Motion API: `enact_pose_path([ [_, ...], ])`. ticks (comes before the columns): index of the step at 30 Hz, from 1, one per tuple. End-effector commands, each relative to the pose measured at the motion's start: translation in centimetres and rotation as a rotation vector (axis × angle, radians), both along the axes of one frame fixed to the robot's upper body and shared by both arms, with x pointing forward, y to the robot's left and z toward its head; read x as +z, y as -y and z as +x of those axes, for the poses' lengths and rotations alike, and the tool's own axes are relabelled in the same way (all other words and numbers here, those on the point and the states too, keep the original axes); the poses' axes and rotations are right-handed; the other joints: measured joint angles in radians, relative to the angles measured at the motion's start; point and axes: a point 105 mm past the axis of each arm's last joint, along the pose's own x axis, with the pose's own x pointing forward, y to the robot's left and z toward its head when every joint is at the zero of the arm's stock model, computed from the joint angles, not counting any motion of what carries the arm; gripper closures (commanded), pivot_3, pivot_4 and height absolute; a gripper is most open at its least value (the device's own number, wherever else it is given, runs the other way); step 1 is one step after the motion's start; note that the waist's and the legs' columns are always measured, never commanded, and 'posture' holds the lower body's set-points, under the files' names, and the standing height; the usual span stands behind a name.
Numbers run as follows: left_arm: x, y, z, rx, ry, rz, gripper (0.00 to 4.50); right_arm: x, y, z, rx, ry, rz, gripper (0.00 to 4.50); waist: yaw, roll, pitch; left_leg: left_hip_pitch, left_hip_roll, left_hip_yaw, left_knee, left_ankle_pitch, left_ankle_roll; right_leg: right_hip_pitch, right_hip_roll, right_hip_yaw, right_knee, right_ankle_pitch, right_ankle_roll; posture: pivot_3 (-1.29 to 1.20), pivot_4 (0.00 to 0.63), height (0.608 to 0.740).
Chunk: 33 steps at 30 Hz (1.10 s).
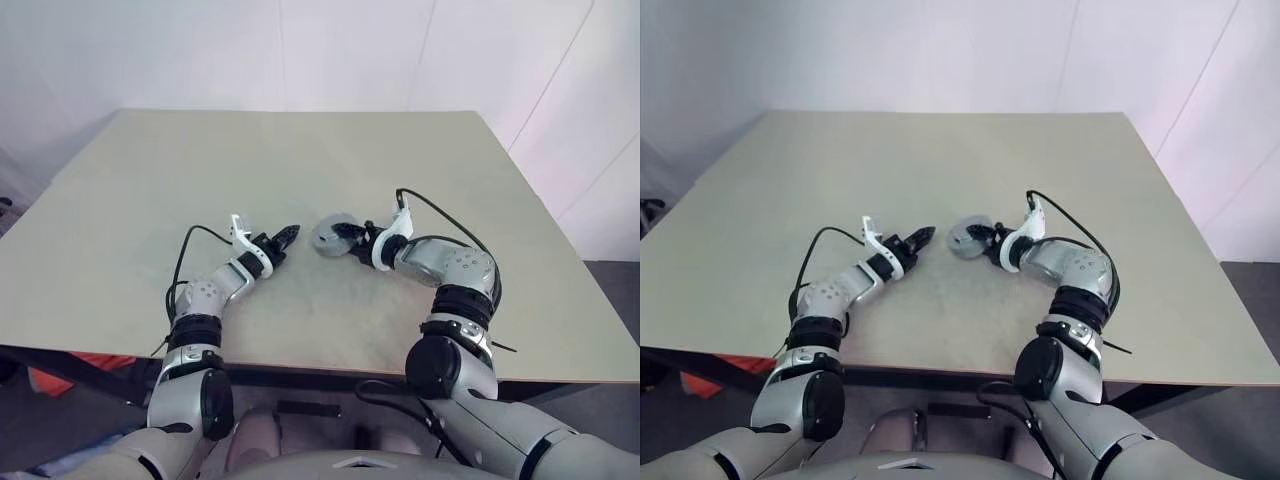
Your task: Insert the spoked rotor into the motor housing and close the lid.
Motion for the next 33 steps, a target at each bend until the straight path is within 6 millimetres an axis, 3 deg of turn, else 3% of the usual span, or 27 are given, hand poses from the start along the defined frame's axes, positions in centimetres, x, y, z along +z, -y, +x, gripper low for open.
enact_pose_path([
  [1,1.4,-1.9,0.3,0.085,0.046,-0.064,4.50,7.1,-2.5,1.1,0.056,0.211,0.198,2.40,0.000,0.000,0.000,-0.002,0.000,0.000,0.000,0.000,0.000,-0.002,0.001,0.000,0.000,0.000,0.000,0.00,0.000,0.740],
  [4,1.5,-2.4,0.3,0.128,0.058,-0.078,4.50,9.7,-4.6,0.6,0.139,0.289,0.270,2.40,0.002,0.000,0.000,-0.007,0.000,0.000,0.001,0.000,0.001,-0.007,0.003,-0.001,0.001,0.001,-0.001,0.00,0.000,0.740],
  [7,2.1,-3.2,0.0,0.159,0.079,-0.134,3.95,11.7,-6.3,-0.2,0.211,0.342,0.320,2.40,0.005,0.000,0.000,-0.009,0.000,0.001,0.002,-0.002,0.004,-0.007,0.004,-0.002,0.001,0.001,-0.001,0.00,0.000,0.740],
  [18,5.8,-3.6,-1.7,0.099,0.196,-0.377,0.19,11.9,-6.9,0.1,0.235,0.339,0.292,2.40,0.008,-0.006,0.003,-0.011,0.000,0.003,0.009,-0.004,0.007,-0.008,0.003,-0.002,0.006,0.001,-0.001,0.00,0.000,0.740],
  [21,7.3,-2.5,-2.5,-0.013,0.218,-0.486,0.06,11.7,-7.1,-0.3,0.258,0.344,0.275,2.40,0.007,-0.006,0.004,-0.011,0.000,0.003,0.014,-0.004,0.007,-0.009,0.002,-0.002,0.012,0.001,-0.001,0.00,0.000,0.740],
  [26,8.7,-1.2,-2.6,-0.091,0.249,-0.513,0.06,11.0,-7.6,-1.3,0.313,0.354,0.241,2.40,0.005,-0.006,0.004,-0.011,0.002,0.003,0.020,-0.004,0.007,-0.009,0.003,-0.001,0.015,0.001,0.000,0.00,0.000,0.740],
  [33,9.8,-0.2,-0.8,-0.094,0.262,-0.485,0.06,10.2,-8.2,-2.0,0.350,0.356,0.202,2.40,0.007,-0.006,0.004,-0.011,0.005,0.003,0.023,-0.003,0.005,-0.007,0.002,-0.001,0.016,0.001,0.000,0.00,0.000,0.740],
])
